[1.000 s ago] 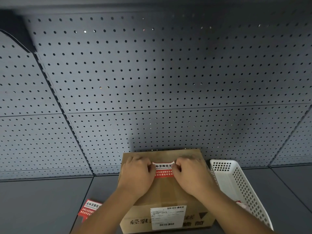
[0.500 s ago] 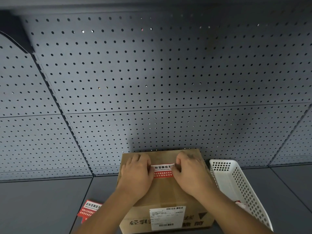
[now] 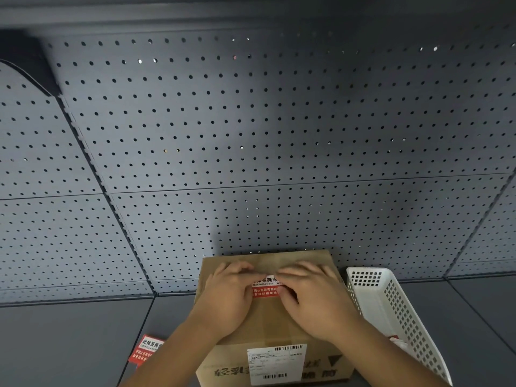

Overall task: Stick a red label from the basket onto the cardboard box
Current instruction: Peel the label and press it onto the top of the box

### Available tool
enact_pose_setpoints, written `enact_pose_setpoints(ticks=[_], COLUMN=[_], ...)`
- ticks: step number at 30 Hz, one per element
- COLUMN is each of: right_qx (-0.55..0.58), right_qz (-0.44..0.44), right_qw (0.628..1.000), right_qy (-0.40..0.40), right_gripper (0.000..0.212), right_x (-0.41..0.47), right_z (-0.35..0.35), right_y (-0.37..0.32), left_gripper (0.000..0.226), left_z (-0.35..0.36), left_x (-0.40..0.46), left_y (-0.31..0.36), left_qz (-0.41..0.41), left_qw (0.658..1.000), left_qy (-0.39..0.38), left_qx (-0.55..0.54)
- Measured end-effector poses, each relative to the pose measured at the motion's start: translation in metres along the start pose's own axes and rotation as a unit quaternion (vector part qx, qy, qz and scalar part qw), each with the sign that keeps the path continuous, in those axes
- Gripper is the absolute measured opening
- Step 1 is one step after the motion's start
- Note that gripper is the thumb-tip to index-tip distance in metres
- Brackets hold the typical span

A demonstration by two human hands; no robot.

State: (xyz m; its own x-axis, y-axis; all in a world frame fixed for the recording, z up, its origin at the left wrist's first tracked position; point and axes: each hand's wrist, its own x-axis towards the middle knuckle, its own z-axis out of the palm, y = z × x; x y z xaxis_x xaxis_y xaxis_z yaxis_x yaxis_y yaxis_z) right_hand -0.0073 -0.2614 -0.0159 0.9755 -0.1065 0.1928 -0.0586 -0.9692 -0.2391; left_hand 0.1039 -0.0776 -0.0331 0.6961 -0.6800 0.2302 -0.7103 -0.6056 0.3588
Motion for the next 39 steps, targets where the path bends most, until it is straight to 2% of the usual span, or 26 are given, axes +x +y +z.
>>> enact_pose_setpoints(ticks=[6, 11, 16, 20, 22, 25, 28, 31, 34, 39], right_qx=[-0.028, -0.031, -0.001, 0.011, 0.005, 0.002, -0.005, -0.005, -0.003, -0.019], right_qz=[0.041, 0.048, 0.01, -0.069, -0.084, -0.084, -0.077, -0.072, -0.055, -0.042], right_qw=[0.999, 0.998, 1.0, 0.997, 0.995, 0.995, 0.997, 0.997, 0.998, 0.999], right_qy=[-0.004, 0.009, 0.009, -0.045, -0.052, -0.044, -0.032, -0.007, -0.006, 0.006], right_gripper=[0.064, 0.063, 0.055, 0.058, 0.06, 0.06, 0.064, 0.073, 0.061, 0.057], right_x=[-0.012, -0.015, -0.017, -0.018, -0.019, -0.02, -0.021, -0.024, -0.026, -0.031], right_z=[0.001, -0.001, -0.004, -0.005, -0.004, -0.002, -0.001, -0.001, -0.002, -0.001], right_y=[0.004, 0.001, 0.003, 0.002, 0.003, 0.003, 0.003, 0.003, 0.006, 0.014], left_gripper=[0.024, 0.027, 0.041, 0.05, 0.059, 0.067, 0.076, 0.098, 0.11, 0.113], left_z=[0.005, 0.004, -0.002, -0.009, -0.012, -0.016, -0.017, -0.02, -0.021, -0.013], left_x=[-0.008, -0.015, -0.019, -0.025, -0.027, -0.029, -0.031, -0.033, -0.035, -0.043], left_y=[-0.011, -0.012, -0.006, 0.007, 0.009, 0.008, 0.006, 0.005, 0.002, -0.003], left_qz=[0.01, -0.011, 0.009, 0.077, 0.09, 0.099, 0.106, 0.117, 0.119, 0.102], left_qw=[0.997, 0.995, 0.996, 0.997, 0.995, 0.993, 0.992, 0.99, 0.99, 0.993], left_qy=[0.075, 0.094, 0.083, -0.001, -0.038, -0.055, -0.064, -0.075, -0.067, -0.011], left_qx=[0.012, 0.023, 0.01, 0.022, 0.021, 0.016, 0.015, 0.024, 0.045, 0.054])
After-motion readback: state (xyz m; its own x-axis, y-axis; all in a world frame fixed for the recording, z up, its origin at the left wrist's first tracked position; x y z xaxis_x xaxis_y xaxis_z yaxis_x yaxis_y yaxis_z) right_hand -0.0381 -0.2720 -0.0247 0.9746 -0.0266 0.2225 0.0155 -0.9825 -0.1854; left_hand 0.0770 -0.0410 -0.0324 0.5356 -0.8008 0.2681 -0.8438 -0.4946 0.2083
